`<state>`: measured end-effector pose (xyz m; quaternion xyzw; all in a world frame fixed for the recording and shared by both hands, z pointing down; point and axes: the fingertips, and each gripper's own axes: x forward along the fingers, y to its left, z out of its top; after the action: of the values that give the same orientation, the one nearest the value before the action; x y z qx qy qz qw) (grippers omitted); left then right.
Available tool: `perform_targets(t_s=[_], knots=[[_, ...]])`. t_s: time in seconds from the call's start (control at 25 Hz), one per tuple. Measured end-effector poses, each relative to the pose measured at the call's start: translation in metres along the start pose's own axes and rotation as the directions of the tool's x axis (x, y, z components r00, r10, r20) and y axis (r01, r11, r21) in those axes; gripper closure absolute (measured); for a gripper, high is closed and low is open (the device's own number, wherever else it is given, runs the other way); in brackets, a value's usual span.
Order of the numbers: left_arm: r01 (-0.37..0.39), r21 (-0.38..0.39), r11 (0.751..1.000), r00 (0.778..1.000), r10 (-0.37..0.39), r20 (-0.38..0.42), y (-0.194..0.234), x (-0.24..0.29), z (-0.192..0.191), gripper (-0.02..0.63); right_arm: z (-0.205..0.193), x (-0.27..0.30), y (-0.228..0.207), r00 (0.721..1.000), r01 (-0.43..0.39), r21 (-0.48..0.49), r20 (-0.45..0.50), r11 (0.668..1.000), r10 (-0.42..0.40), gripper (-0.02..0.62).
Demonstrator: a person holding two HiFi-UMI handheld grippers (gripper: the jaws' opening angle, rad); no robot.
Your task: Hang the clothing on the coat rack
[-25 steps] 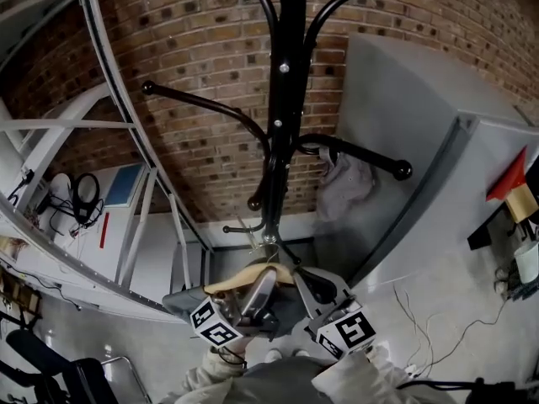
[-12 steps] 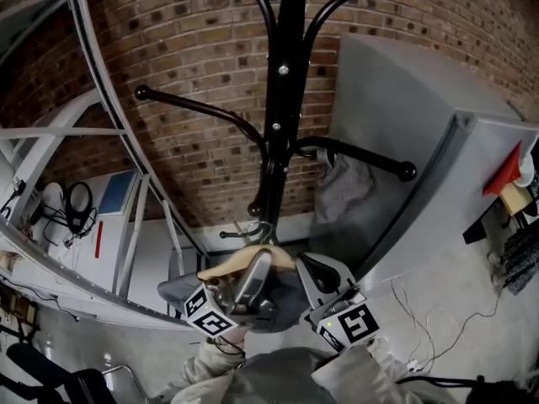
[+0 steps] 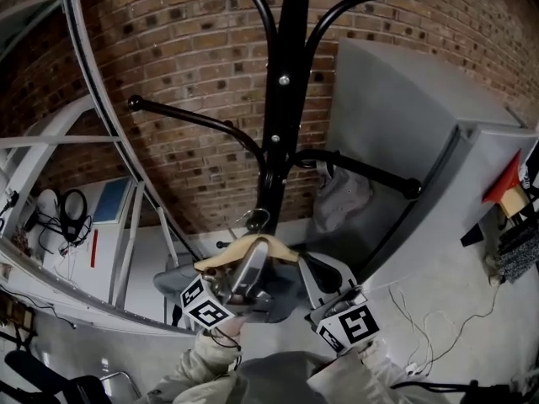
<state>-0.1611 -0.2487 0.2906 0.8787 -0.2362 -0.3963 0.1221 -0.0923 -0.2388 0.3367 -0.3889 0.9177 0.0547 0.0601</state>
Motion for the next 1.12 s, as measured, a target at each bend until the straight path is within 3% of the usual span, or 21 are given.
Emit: perform_targets(t_s=[0.52,1.12], knots=[[0.005,-0.024,1.000,1.000,-0.006,-0.012,0.022,0.019,-0.008,0.508,-0.003,0.000,-0.016,1.000,0.026,0.002,-0.014,1.000,-0.025,0.571],[-0.024,-0.044,0.999,1.000,0.023,-0.017,0.034,0.023,-0.015,0.508,-0.013,-0.002,-0.022,0.998,-0.002,0.056,-0.055,0.998,0.006,0.571]])
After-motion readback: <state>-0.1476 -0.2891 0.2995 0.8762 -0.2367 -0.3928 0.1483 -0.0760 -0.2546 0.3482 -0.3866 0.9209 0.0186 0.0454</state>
